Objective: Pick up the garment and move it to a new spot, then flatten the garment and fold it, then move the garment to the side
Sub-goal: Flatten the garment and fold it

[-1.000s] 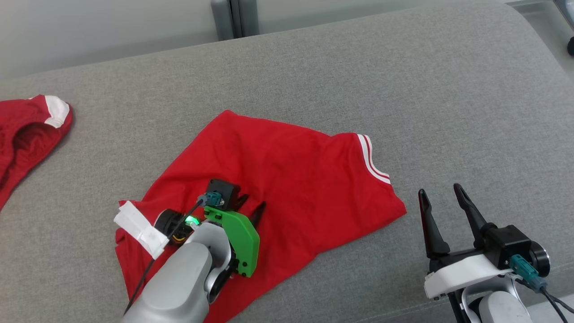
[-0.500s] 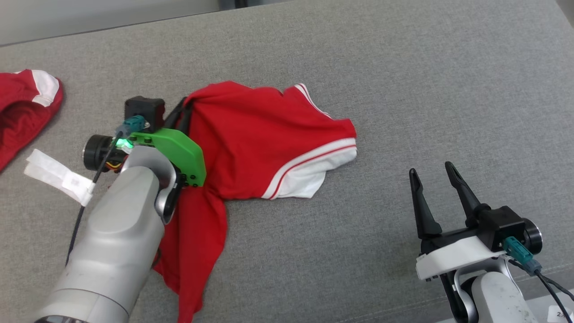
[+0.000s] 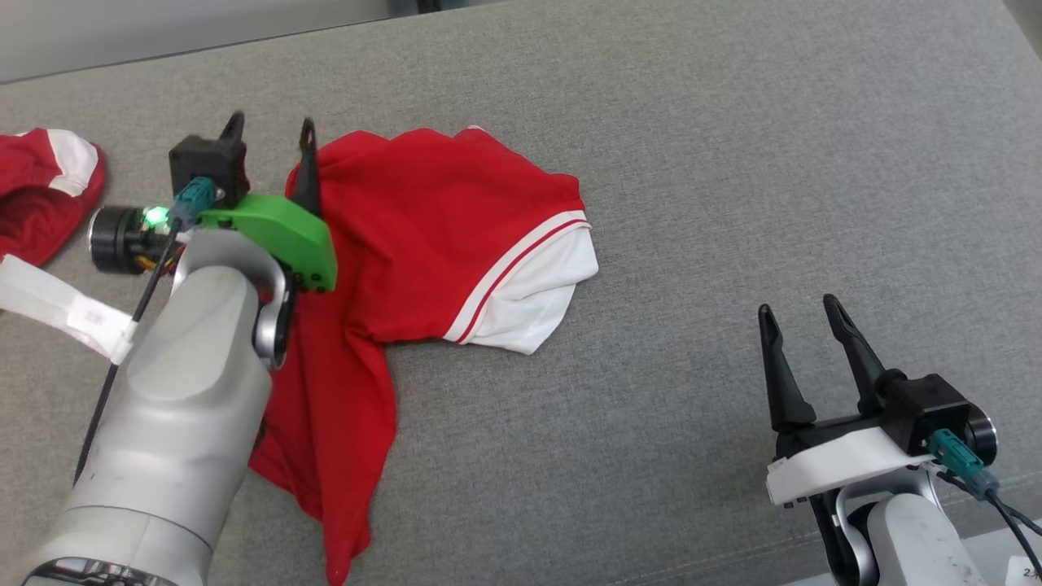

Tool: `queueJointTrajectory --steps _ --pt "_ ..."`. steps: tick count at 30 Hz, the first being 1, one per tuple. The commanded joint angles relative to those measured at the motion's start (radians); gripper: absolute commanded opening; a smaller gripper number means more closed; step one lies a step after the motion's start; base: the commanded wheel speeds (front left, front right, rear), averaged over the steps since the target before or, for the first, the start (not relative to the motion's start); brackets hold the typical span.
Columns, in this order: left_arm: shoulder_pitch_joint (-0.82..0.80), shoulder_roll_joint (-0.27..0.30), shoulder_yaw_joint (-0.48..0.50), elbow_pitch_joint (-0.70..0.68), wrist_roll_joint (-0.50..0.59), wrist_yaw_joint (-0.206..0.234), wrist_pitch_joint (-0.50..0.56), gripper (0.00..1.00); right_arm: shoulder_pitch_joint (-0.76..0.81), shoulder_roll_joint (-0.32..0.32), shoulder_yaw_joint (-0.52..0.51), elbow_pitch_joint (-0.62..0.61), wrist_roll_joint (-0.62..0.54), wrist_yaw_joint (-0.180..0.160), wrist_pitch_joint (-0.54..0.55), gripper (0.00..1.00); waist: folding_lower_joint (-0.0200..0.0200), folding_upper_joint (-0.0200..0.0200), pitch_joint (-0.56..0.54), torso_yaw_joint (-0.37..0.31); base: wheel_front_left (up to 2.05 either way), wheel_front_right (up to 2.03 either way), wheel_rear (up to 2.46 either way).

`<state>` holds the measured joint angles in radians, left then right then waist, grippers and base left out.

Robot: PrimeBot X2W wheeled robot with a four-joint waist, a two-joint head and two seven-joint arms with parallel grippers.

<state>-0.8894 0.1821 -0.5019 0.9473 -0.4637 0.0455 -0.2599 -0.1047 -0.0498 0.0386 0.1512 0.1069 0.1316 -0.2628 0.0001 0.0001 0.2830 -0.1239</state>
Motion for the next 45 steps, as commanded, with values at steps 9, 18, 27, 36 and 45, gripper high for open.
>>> queueJointTrajectory --steps 9,18,27,36,45 --pt "0.192 -0.082 -0.179 -0.213 0.085 -0.127 0.037 1.00 0.011 -0.001 -0.003 -0.002 0.006 -0.002 -0.003 1.00 -0.0001 -0.0001 -0.012 0.012 0.00 0.00 0.00" --pt "0.261 -0.119 -0.328 -0.279 0.112 -0.149 0.118 1.00 -0.003 -0.002 -0.003 -0.001 0.001 -0.002 -0.003 1.00 -0.0001 -0.0001 -0.011 0.001 0.00 0.00 0.00" --pt "0.195 -0.123 -0.367 -0.165 0.128 -0.138 0.154 1.00 -0.024 -0.001 0.004 -0.005 0.015 -0.002 -0.003 1.00 -0.0001 -0.0001 0.023 -0.032 0.00 0.00 0.00" --pt "0.157 -0.125 -0.385 -0.052 0.107 -0.150 0.126 0.00 -0.019 -0.001 -0.002 0.003 0.033 -0.002 -0.003 1.00 -0.0001 -0.0001 0.023 -0.048 0.00 0.00 0.00" --pt "0.181 -0.131 -0.481 -0.280 -0.021 -0.175 0.080 0.00 -0.005 -0.001 -0.011 0.007 0.028 -0.002 -0.003 1.00 -0.0001 -0.0001 0.003 -0.032 0.00 0.00 0.00"
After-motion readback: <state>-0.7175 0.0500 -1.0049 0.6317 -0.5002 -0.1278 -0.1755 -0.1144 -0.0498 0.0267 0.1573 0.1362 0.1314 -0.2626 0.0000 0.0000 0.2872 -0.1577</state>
